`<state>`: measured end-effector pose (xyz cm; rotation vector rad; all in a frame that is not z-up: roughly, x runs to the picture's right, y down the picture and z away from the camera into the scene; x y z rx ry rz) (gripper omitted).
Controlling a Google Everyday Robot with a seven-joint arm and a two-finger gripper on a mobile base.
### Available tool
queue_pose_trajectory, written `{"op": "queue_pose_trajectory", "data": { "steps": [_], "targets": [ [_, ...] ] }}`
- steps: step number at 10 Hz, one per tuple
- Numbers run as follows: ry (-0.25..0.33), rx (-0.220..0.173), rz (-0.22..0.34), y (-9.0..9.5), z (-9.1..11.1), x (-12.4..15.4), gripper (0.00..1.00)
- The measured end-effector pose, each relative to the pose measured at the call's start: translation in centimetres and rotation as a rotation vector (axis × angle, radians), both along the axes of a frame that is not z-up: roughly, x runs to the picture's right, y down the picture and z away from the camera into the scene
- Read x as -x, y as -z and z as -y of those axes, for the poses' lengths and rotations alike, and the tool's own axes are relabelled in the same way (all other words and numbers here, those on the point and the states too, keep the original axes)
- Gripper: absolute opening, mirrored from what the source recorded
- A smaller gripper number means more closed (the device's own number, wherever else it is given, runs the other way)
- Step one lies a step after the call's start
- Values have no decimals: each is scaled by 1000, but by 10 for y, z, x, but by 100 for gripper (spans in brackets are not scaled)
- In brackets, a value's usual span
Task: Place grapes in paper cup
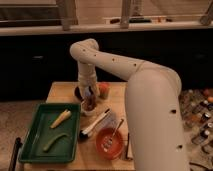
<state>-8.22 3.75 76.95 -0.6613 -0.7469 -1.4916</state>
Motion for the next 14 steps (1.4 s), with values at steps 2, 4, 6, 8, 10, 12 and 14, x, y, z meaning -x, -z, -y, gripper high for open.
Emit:
{"op": "queue_pose_trajectory", "data": {
  "steps": [2,4,6,8,10,12,14],
  "targets": [
    [1,0,2,0,0,0,80],
    [2,-1,4,1,0,0,80],
    [5,-2,8,1,0,1,80],
    [6,-2,8,1,0,2,80],
    [9,0,8,1,0,2,80],
    [14,1,11,1,-1,2,80],
    [17,-2,12,2,-1,1,80]
  ]
}}
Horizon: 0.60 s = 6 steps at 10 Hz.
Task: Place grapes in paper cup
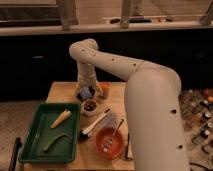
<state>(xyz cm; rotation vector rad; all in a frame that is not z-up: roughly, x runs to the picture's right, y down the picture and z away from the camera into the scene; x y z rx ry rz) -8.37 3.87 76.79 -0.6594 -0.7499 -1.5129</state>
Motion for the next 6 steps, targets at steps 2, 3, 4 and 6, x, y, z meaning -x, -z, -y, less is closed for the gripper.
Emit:
{"op": "queue_pose_trajectory", "data": {
  "steps": [2,3,4,6],
  "targets": [
    [4,-4,2,1,0,0,80],
    [4,-4,2,0,0,0,80],
    [4,-5,2,0,0,0,80],
    [4,-5,2,1,0,0,80]
  ]
}}
